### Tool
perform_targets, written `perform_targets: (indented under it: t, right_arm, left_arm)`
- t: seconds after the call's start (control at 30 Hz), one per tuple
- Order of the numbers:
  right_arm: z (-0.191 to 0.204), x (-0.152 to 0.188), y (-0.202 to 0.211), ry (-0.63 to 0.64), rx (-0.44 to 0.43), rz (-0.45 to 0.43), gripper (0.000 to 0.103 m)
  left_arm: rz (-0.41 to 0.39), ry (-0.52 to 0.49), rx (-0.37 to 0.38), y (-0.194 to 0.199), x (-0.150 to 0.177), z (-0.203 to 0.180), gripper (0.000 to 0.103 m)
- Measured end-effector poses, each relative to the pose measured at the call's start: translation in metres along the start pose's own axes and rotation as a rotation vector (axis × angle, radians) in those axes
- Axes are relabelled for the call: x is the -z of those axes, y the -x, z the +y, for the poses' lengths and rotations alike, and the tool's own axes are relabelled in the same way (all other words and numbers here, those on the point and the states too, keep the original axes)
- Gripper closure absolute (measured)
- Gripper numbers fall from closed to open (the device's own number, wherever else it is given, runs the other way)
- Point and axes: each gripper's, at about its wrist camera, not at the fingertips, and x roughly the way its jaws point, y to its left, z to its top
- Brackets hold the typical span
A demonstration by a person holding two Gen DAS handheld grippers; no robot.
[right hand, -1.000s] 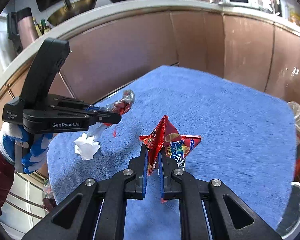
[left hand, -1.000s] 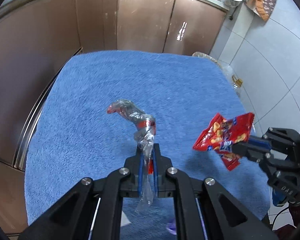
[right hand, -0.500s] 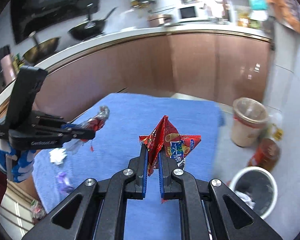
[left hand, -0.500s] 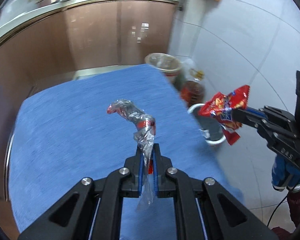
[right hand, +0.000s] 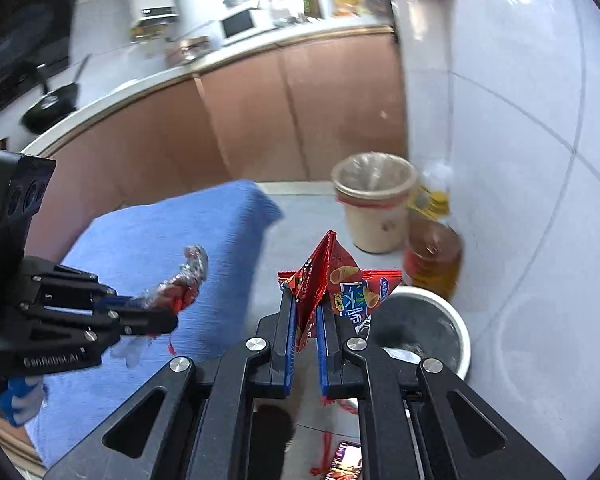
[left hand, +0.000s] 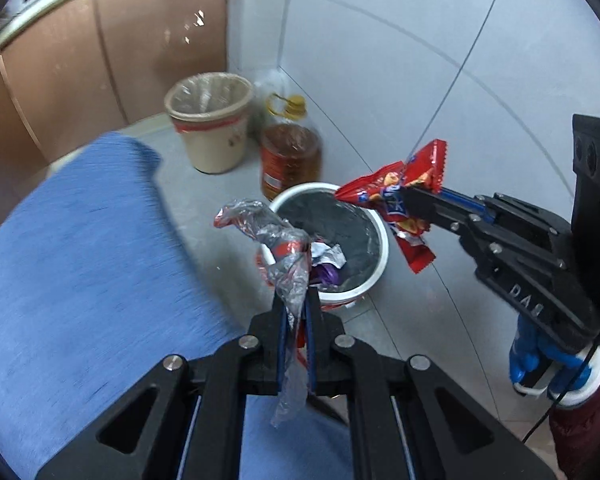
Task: Collect trash
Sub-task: 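Carry the clear wrapper with the left tool while the right tool carries the red wrapper to the bin, then open the left tool over the bin while the right tool releases the red wrapper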
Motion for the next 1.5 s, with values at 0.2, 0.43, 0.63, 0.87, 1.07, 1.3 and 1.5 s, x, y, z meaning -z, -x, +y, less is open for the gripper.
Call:
perform_targets:
  t: [0.2, 0.43, 0.63, 0.87, 1.07, 1.3, 1.5]
  right_arm:
    - [-0.038, 0.009, -0.051, -0.033, 0.070, 0.067, 0.094]
    - [-0.073, 0.023, -0.099, -0.075, 0.118, 0.139, 0.094]
    - [-0.089, 0.035, -0.134, -0.098, 0.136, 0.194, 0.091]
    - [-0.100, 0.041, -0.154, -0.109, 0.159, 0.218, 0.087]
    - [-0.098, 0.044, -0.155, -0.100, 0.172, 0.224, 0.078]
    - [-0.088, 0.040, -0.137, -0.089, 0.175, 0.204, 0.072]
    - [-0.066, 0.029, -0.109, -0.064, 0.165, 0.159, 0.070]
  left_arm:
    - [0.101, 0.001, 0.023, -0.079, -0.028, -0.017, 0.095]
    - [0.181, 0.049, 0.054, -0.152, -0.046, -0.015, 0.095]
    - [0.219, 0.107, 0.079, -0.195, -0.055, -0.009, 0.094]
    - [0.227, 0.171, 0.125, -0.213, -0.056, -0.001, 0.066]
    - [0.193, 0.232, 0.168, -0.206, -0.057, 0.008, 0.064]
    - [0.121, 0.262, 0.174, -0.172, -0.057, 0.012, 0.064]
    - [0.035, 0.282, 0.171, -0.126, -0.051, 0.015, 0.064]
